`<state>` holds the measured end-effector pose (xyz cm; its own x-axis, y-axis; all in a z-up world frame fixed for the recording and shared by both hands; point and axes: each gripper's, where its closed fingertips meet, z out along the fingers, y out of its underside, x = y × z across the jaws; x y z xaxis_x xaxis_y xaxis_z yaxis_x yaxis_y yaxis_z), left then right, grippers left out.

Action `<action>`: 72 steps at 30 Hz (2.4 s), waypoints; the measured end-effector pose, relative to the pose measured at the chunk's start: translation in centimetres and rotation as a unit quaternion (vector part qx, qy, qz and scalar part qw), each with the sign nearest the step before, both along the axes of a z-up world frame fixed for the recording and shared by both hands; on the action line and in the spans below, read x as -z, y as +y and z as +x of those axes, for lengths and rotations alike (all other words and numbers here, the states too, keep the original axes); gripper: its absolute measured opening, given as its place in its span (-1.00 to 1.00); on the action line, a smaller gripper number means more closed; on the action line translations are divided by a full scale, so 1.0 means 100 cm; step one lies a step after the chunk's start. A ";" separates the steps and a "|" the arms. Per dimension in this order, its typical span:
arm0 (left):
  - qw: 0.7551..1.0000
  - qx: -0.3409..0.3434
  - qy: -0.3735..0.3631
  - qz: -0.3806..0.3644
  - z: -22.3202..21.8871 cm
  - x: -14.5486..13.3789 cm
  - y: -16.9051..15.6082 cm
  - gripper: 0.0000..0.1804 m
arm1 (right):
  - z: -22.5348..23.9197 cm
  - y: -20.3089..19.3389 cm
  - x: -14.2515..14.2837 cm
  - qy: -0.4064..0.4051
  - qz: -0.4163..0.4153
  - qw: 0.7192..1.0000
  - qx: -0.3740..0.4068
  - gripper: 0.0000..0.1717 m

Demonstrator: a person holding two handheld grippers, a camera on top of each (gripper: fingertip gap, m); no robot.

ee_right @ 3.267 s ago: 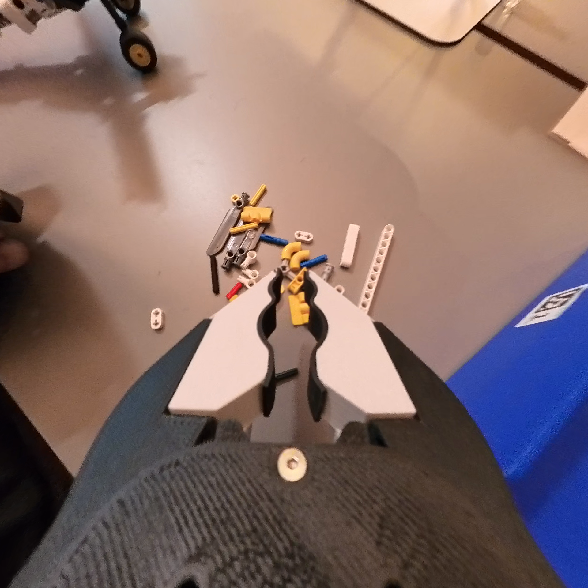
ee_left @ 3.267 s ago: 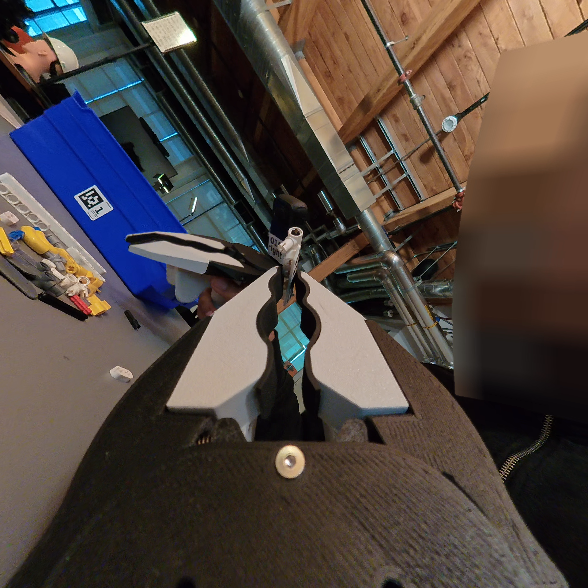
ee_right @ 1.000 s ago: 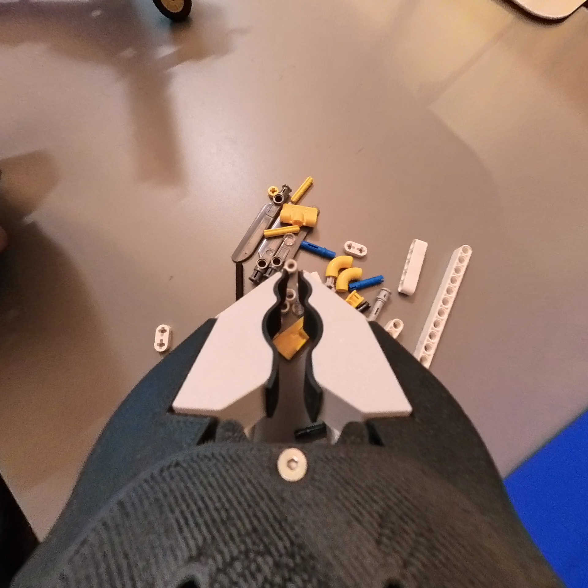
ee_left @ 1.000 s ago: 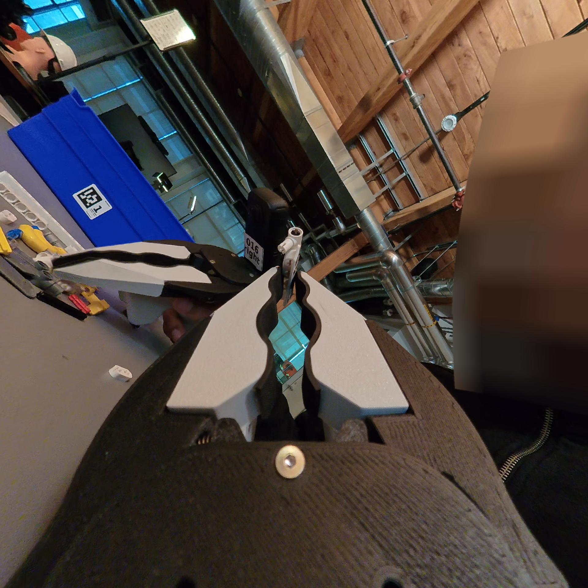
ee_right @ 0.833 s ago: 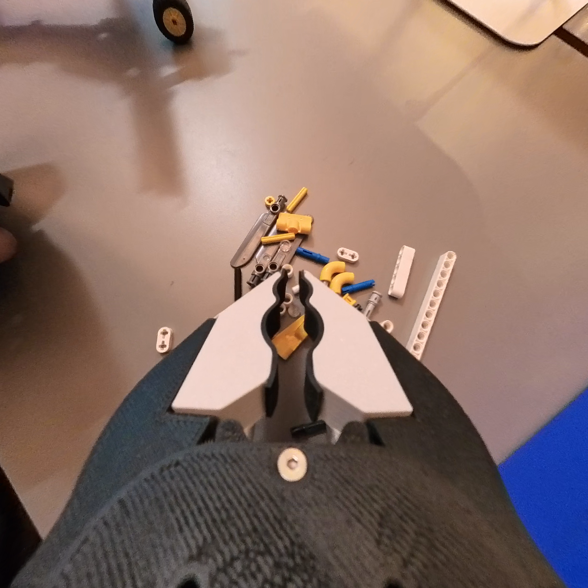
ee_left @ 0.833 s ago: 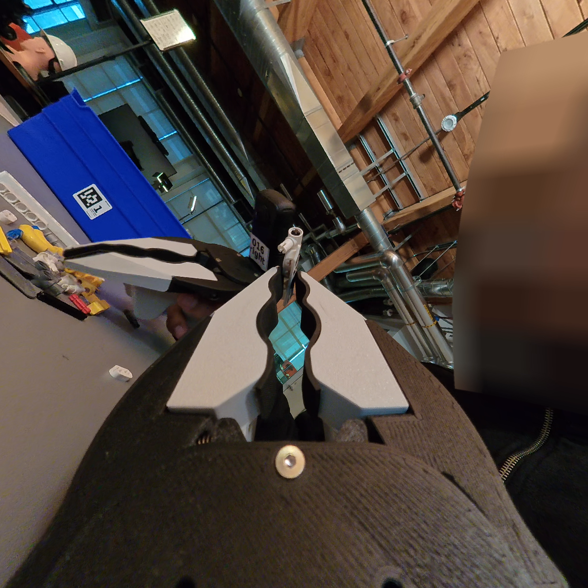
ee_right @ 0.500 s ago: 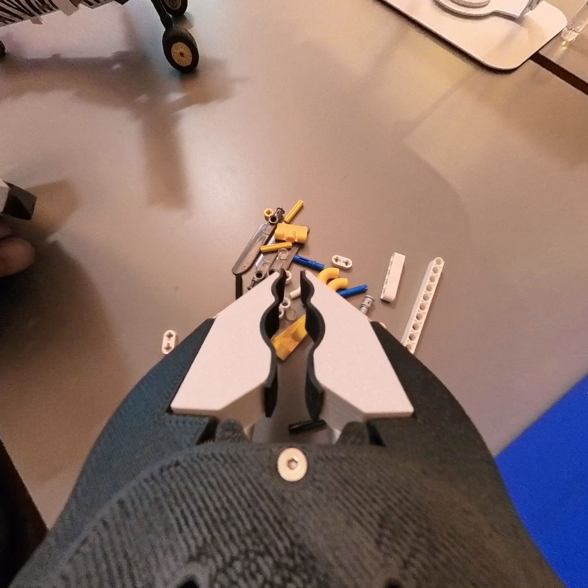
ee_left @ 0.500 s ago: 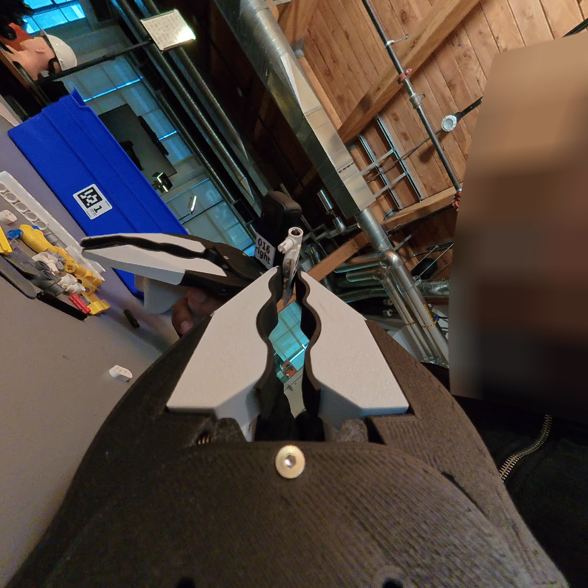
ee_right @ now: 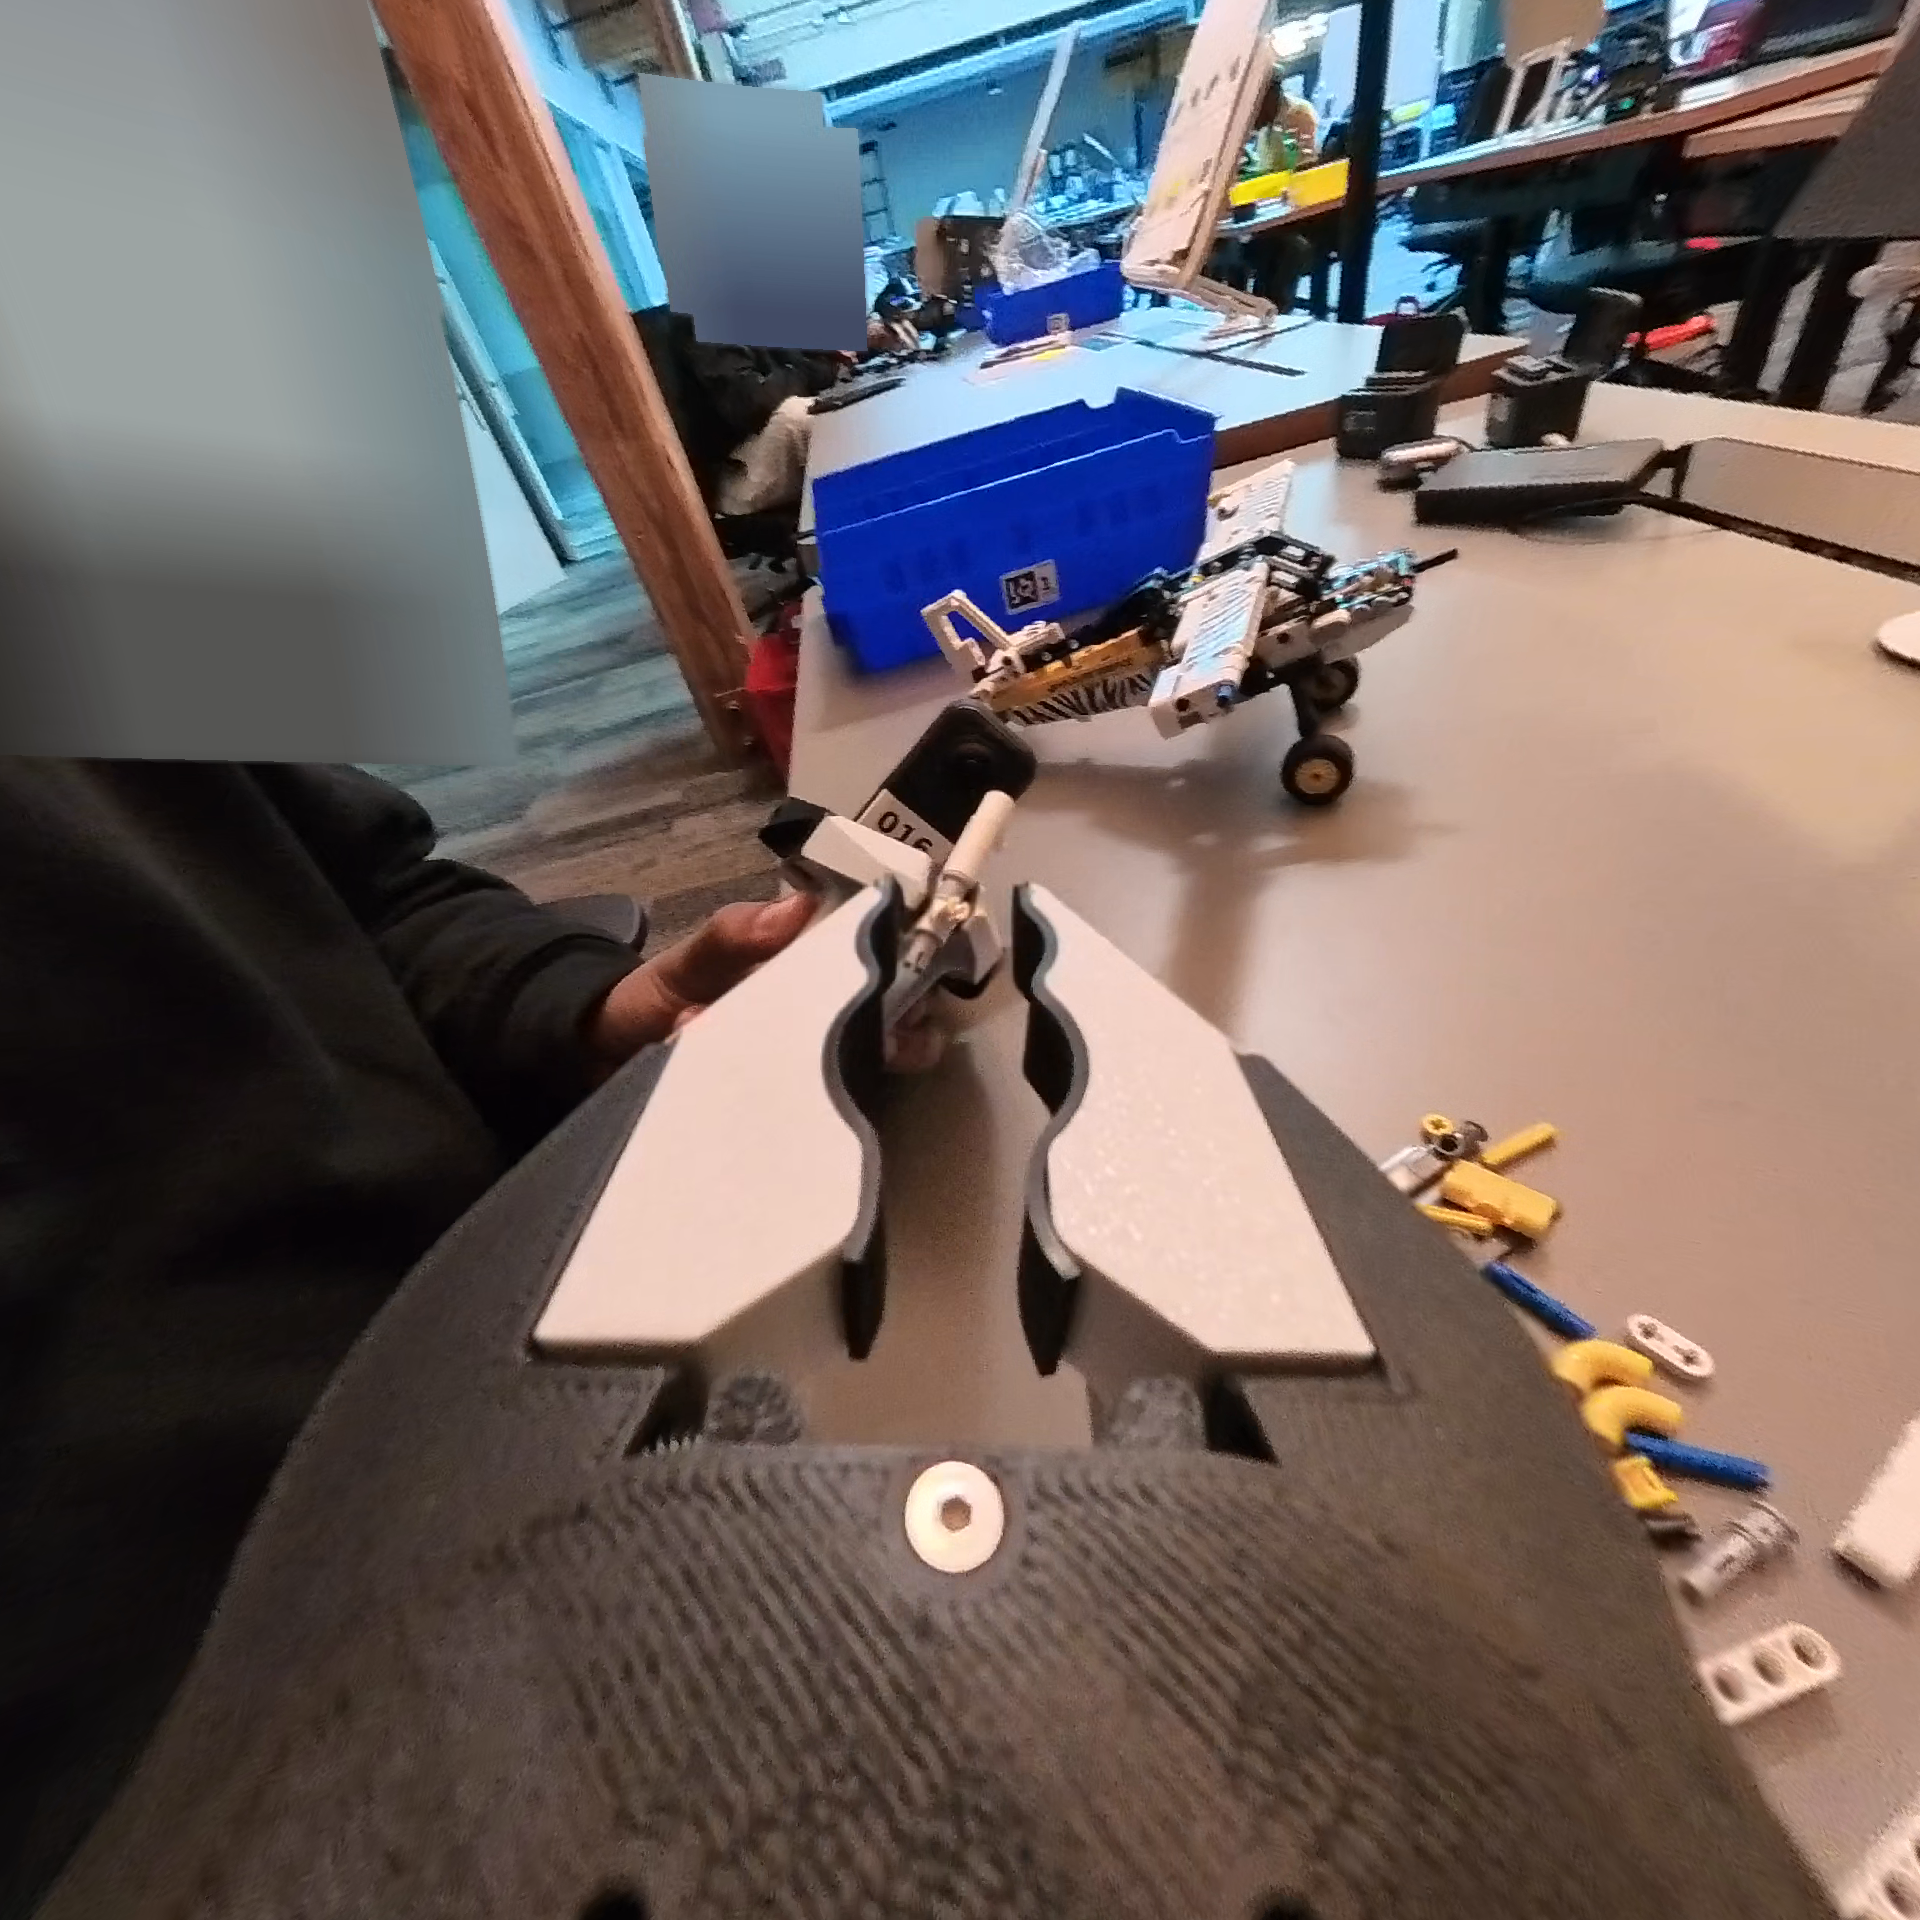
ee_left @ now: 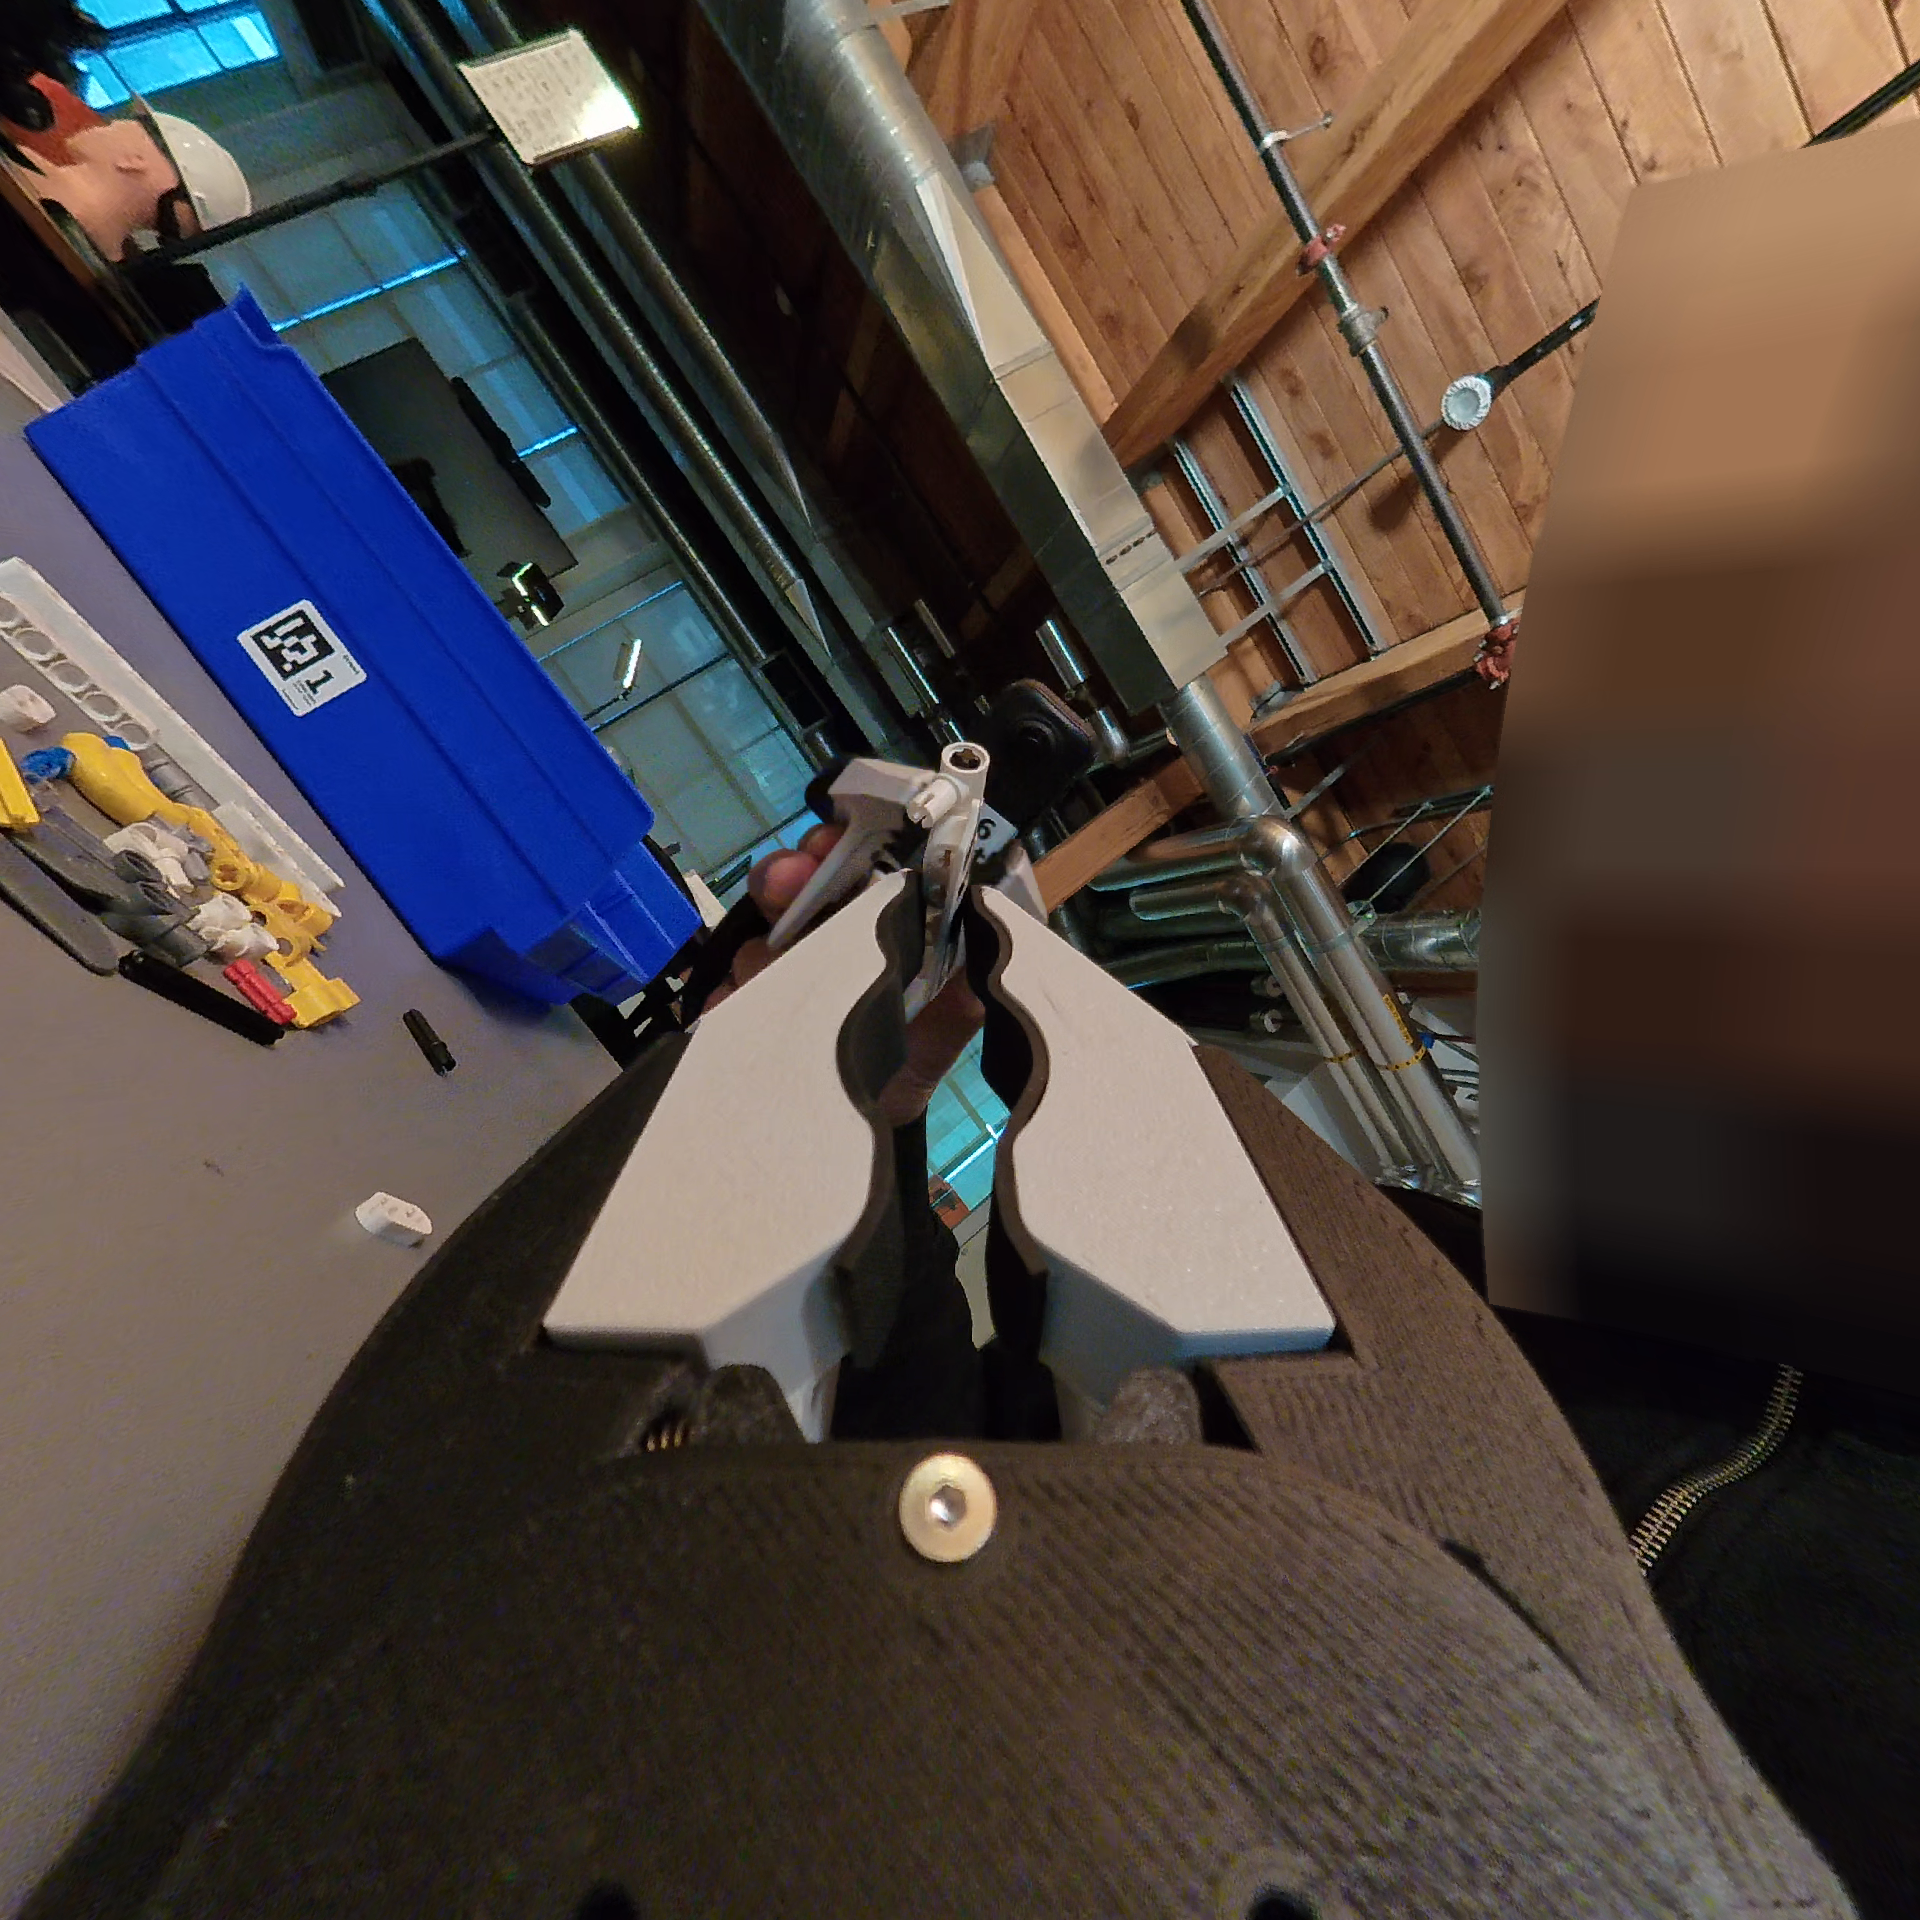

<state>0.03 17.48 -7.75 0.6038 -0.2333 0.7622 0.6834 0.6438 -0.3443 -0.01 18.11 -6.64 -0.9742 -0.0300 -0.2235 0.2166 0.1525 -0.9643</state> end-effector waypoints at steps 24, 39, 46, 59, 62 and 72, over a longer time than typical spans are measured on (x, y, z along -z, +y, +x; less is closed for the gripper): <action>1.000 0.005 -0.004 0.000 -0.001 0.001 0.001 -0.97 | 0.003 -0.009 0.010 -0.034 -0.018 0.999 -0.024 -0.97; 1.000 -0.014 -0.001 0.002 -0.002 0.000 -0.003 -1.00 | 0.003 -0.005 0.012 -0.044 -0.019 0.998 -0.033 -0.98; 1.000 -0.013 -0.002 0.001 -0.002 0.001 -0.003 -1.00 | 0.000 -0.004 0.011 -0.071 -0.030 0.996 -0.035 -0.84; 0.999 -0.011 0.000 -0.039 -0.001 0.004 0.006 -1.00 | -0.010 -0.009 0.000 -0.111 -0.044 0.993 0.013 -0.77; 0.998 -0.014 0.010 -0.062 0.002 0.005 0.011 -1.00 | -0.008 -0.011 0.001 -0.133 -0.046 0.990 0.000 -0.79; 0.995 -0.013 0.020 -0.096 0.005 0.008 0.019 -1.00 | -0.001 -0.013 0.007 -0.137 -0.026 0.990 -0.017 -0.94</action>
<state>0.49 19.40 -8.56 0.6388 -0.0684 0.7663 0.6500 0.5810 -0.4899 -0.10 16.83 -7.30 -0.8758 -0.0803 -0.4760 0.4660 0.1164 -0.8771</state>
